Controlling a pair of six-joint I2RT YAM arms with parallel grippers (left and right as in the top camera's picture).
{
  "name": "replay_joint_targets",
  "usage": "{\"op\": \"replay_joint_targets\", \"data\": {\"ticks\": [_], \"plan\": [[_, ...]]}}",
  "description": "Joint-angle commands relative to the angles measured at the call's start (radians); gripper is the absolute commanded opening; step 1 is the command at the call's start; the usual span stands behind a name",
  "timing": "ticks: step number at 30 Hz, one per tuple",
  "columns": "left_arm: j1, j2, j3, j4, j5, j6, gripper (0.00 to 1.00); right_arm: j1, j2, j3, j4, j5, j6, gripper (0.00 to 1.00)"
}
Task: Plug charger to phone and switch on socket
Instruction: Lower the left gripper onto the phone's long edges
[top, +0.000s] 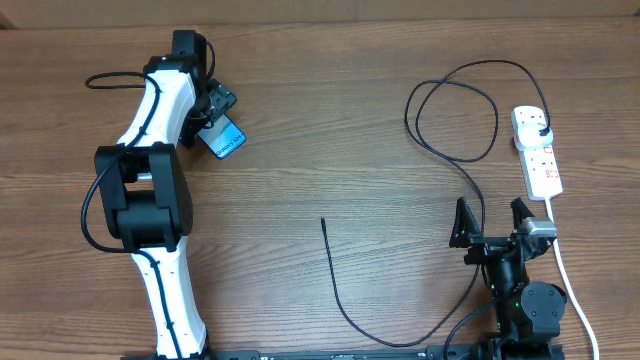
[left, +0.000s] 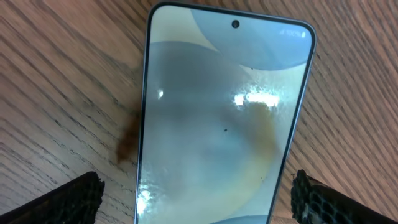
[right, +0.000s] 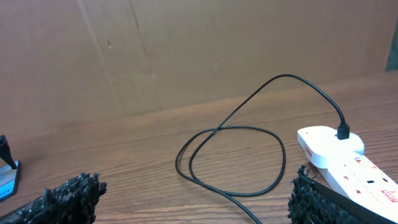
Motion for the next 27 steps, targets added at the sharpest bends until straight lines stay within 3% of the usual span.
{"op": "replay_joint_targets", "data": {"ticks": [1,27], "plan": [[-0.012,0.013,-0.008,0.005,-0.045,0.009,1.0,0.0,-0.011,-0.011,0.005,0.013,-0.003,1.0],[-0.02,0.013,-0.003,-0.001,-0.069,-0.043,1.0,0.0,-0.011,-0.011,0.006,0.013,-0.003,1.0]]}}
